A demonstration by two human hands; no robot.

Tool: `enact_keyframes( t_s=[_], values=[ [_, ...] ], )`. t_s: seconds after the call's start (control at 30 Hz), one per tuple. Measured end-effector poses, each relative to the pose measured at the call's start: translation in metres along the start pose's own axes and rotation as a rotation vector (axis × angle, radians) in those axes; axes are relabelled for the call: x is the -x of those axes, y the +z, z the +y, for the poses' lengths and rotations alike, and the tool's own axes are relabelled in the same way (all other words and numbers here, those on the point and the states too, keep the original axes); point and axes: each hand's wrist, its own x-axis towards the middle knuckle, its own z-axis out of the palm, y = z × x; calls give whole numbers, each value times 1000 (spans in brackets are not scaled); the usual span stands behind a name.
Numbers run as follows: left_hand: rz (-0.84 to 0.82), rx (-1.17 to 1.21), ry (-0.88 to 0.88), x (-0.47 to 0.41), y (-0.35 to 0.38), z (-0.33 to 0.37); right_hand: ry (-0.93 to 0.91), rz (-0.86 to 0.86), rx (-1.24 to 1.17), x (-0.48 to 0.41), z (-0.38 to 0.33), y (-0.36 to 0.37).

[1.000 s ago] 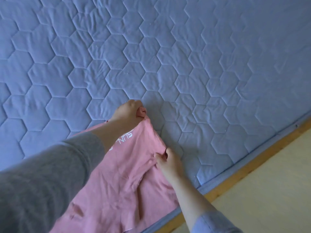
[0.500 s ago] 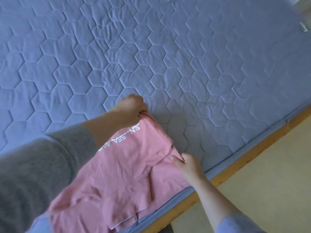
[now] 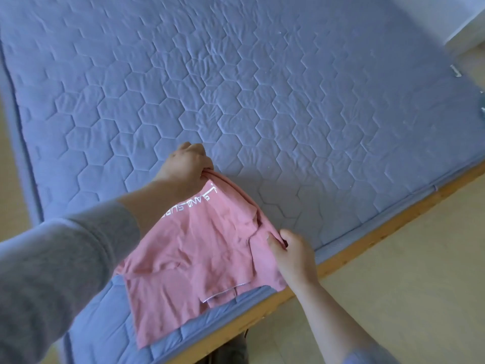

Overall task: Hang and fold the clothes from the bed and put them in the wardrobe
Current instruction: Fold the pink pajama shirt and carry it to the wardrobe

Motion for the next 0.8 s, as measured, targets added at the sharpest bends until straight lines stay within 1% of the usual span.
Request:
enact_keyframes(
  t_s=[0.2,0.33,0.43,0.57,0.63,0.73,0.8],
  values=[
    [12,-55,-84,38,-15,-37,-100,-41,-41,32,-40,18],
    [-4,-40,-98,65,-16,-67,-115,-58,-99,57,-63,47],
    [-1,-56,-122,84,-13,-95,-101,-126,-122,76,-83,75],
    [-12,-91,-158,102,1,-129,-179,-119,60,95,-102,120],
    [-13,-89,-192,111,14,-146,-196,-151,95,100,-108,145],
    [-2,-46,-304,125,42,-174,-212,-224,181,102,-109,186],
    [2,29,-409,138,66,-191,-198,-308,240,102,-105,212]
  ],
)
